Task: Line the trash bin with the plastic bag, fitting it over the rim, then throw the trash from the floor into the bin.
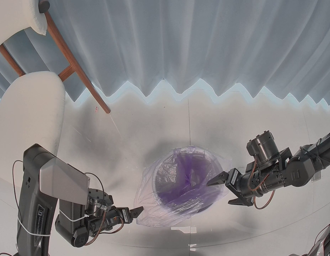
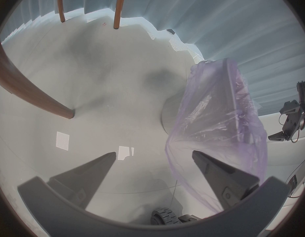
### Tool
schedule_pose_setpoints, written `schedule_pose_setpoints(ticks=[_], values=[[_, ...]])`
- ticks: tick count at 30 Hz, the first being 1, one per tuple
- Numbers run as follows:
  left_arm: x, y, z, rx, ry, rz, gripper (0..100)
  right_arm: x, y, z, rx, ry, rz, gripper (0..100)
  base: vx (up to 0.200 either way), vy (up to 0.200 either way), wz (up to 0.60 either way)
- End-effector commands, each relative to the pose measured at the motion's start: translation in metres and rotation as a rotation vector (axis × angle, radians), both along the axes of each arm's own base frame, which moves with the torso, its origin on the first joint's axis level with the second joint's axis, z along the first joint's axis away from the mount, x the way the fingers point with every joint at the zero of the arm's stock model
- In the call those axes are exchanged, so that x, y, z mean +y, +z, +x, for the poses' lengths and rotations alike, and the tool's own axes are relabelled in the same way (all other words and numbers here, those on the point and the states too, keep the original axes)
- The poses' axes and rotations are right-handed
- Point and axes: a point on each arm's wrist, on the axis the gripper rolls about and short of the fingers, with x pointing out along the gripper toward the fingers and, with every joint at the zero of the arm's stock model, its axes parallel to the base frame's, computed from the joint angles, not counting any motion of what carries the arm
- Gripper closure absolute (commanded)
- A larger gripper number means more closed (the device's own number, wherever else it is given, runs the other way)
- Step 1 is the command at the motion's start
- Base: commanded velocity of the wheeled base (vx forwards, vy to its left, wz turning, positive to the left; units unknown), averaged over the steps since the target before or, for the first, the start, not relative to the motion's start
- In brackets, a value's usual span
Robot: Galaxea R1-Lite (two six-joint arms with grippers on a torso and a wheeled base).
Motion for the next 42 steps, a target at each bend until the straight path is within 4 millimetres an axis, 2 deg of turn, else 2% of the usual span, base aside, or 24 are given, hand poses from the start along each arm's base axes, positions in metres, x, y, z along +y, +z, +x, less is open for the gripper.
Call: schedule_pose_setpoints(ticks=[1, 4, 5, 8, 10, 13, 14, 17, 20, 21, 26, 35, 42], values=[[-0.002, 0.035, -0.012, -0.067, -0.021, -0.031, 0, 0.025, -0.003, 0.000, 0.056, -0.001, 0.047, 0, 0.000, 0.000, 0.00], [-0.003, 0.041, -0.014, -0.082, -0.026, -0.039, 0, 0.027, -0.008, 0.003, 0.071, -0.008, 0.041, 0, 0.000, 0.000, 0.00], [-0.004, 0.059, -0.021, -0.124, -0.043, -0.061, 0, 0.033, -0.018, 0.012, 0.093, -0.019, 0.035, 0, 0.000, 0.000, 0.00], [-0.003, 0.072, -0.028, -0.152, -0.055, -0.080, 0, 0.038, -0.020, 0.019, 0.094, -0.027, 0.041, 0, 0.000, 0.000, 0.00], [-0.002, 0.086, -0.041, -0.176, -0.078, -0.097, 0, 0.044, -0.024, 0.028, 0.102, -0.035, 0.044, 0, 0.000, 0.000, 0.00], [-0.001, 0.095, -0.047, -0.194, -0.090, -0.112, 0, 0.048, -0.029, 0.033, 0.106, -0.039, 0.042, 0, 0.000, 0.000, 0.00], [0.001, 0.103, -0.055, -0.208, -0.099, -0.125, 0, 0.051, -0.032, 0.037, 0.107, -0.042, 0.039, 0, 0.000, 0.000, 0.00], [0.010, 0.106, -0.072, -0.174, -0.123, -0.131, 0, 0.053, -0.035, 0.042, 0.107, -0.044, 0.039, 0, 0.000, 0.000, 0.00], [0.009, 0.110, -0.074, -0.159, -0.107, -0.183, 0, 0.054, -0.035, 0.043, 0.109, -0.045, 0.036, 0, -0.200, 0.000, 0.00], [0.009, 0.117, -0.075, -0.154, -0.075, -0.250, 0, 0.054, -0.034, 0.043, 0.110, -0.045, 0.035, 0, -0.200, 0.000, 0.00], [0.010, 0.130, -0.079, -0.206, -0.076, -0.283, 0, 0.059, -0.032, 0.052, 0.096, -0.048, 0.043, 0, -0.200, 0.000, 0.00], [0.018, 0.161, -0.087, -0.345, -0.064, -0.358, 0, 0.071, -0.031, 0.073, 0.093, -0.059, 0.033, 0, 0.000, 0.000, 0.00], [0.021, 0.165, -0.089, -0.375, -0.018, -0.352, 0, 0.077, -0.025, 0.086, 0.068, -0.076, 0.028, 0, 0.000, 0.000, 0.00]])
